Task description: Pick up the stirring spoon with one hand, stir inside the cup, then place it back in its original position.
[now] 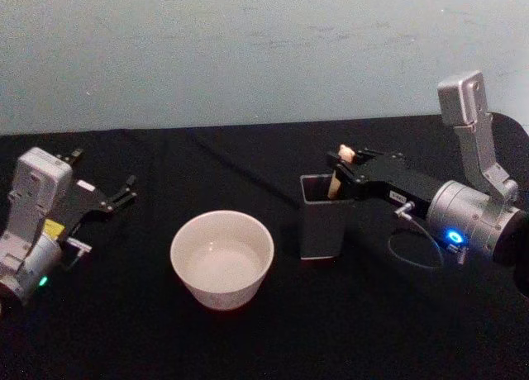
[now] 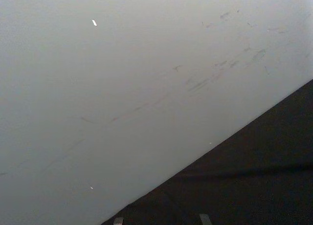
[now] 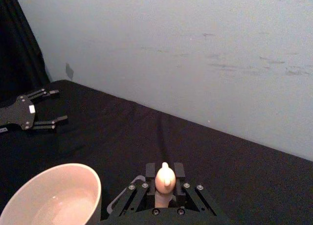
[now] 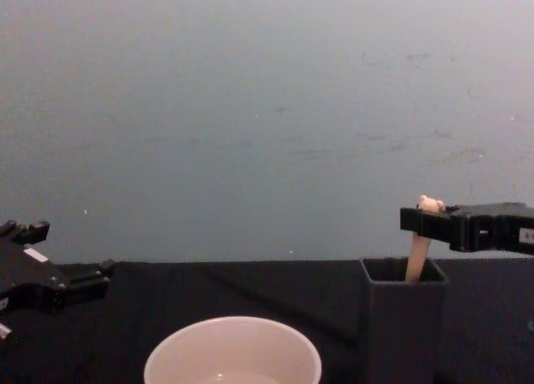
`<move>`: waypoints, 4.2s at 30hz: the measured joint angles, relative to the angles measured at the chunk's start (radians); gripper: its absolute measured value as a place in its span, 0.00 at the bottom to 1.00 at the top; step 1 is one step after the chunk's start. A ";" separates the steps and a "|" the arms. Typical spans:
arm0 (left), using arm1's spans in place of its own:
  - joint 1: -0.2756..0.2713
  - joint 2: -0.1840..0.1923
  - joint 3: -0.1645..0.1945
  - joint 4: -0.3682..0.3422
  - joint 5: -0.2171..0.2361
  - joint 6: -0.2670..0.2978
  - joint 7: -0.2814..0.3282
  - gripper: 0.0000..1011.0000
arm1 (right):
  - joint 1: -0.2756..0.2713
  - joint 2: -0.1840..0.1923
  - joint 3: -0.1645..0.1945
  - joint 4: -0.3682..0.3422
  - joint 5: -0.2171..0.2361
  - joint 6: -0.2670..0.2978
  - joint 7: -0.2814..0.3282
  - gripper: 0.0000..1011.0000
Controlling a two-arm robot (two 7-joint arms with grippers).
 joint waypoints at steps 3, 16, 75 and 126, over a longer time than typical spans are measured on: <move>0.000 0.000 0.000 0.000 0.000 0.000 0.000 0.99 | 0.000 -0.004 0.000 0.006 -0.009 0.003 0.002 0.21; 0.000 0.000 0.000 0.000 0.000 0.000 0.000 0.99 | -0.004 -0.016 0.003 0.022 -0.032 0.016 0.008 0.21; 0.000 0.000 0.000 0.000 0.000 0.000 0.000 0.99 | -0.001 -0.030 -0.002 0.037 -0.067 0.037 0.007 0.66; 0.000 0.000 0.000 0.000 0.000 0.000 0.000 0.99 | -0.053 -0.182 0.149 0.150 -0.235 -0.196 -0.250 0.99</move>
